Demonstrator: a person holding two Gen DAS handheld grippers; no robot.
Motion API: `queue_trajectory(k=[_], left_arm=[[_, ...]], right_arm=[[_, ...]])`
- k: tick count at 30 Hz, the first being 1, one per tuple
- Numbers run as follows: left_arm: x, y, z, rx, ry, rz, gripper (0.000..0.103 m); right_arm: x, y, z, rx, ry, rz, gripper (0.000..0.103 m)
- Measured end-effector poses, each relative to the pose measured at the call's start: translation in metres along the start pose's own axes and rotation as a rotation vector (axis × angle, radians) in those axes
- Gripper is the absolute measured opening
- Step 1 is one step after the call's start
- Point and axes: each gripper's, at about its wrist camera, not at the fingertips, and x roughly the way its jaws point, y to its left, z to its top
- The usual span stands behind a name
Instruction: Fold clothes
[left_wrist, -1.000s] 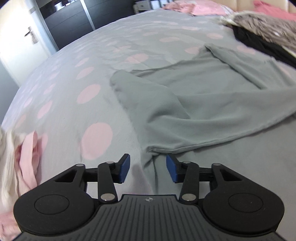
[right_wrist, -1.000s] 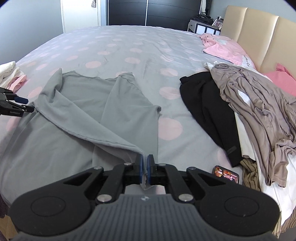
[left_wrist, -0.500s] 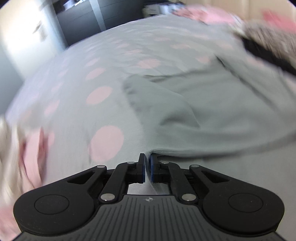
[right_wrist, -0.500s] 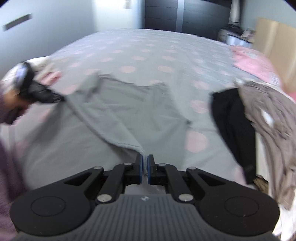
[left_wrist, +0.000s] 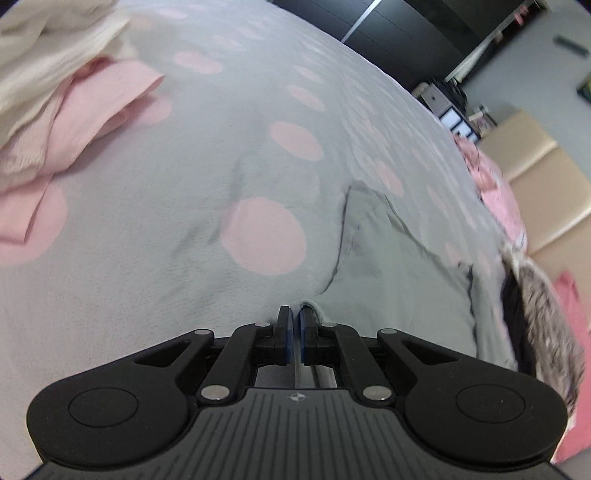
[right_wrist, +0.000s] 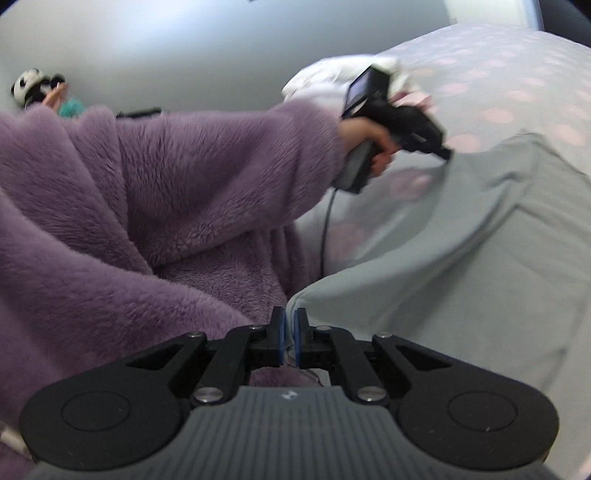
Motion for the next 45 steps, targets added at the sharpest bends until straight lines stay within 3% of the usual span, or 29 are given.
queue_trajectory(k=[7, 13, 16, 20, 26, 31, 34, 36, 42, 45], left_arm=[[0.01, 0.015, 0.001, -0.093, -0.007, -0.062, 0.002], [0.014, 0.019, 0.002, -0.084, 0.006, -0.079, 0.002], [0.015, 0.018, 0.002, -0.06, 0.02, -0.089, 0.002], [0.011, 0.018, -0.001, -0.058, 0.054, -0.109, 0.005], [-0.019, 0.018, -0.008, 0.004, 0.044, -0.057, 0.006], [-0.056, 0.011, -0.032, 0.066, 0.083, -0.045, 0.006], [-0.078, 0.002, -0.056, 0.12, 0.132, -0.037, 0.006], [-0.09, -0.005, -0.075, 0.161, 0.175, -0.029, 0.006], [-0.112, -0.03, -0.143, 0.284, 0.339, -0.025, 0.007], [-0.115, -0.039, -0.174, 0.371, 0.403, 0.004, 0.018]], right_arm=[[0.068, 0.02, 0.006, 0.048, 0.11, 0.175, 0.006], [0.099, 0.019, 0.008, 0.1, 0.203, 0.165, 0.007], [0.106, 0.014, 0.01, 0.148, 0.222, 0.172, 0.015], [0.108, 0.008, 0.01, 0.202, 0.226, 0.17, 0.036], [0.086, -0.012, 0.011, 0.263, 0.153, 0.163, 0.048], [0.079, -0.046, 0.005, 0.293, 0.122, -0.018, 0.047], [0.088, -0.063, -0.003, 0.319, 0.13, -0.106, 0.039], [0.098, -0.071, -0.008, 0.344, 0.145, -0.108, 0.028], [0.131, -0.069, -0.008, 0.306, 0.181, -0.121, 0.022], [0.147, -0.067, -0.011, 0.286, 0.195, -0.13, 0.017]])
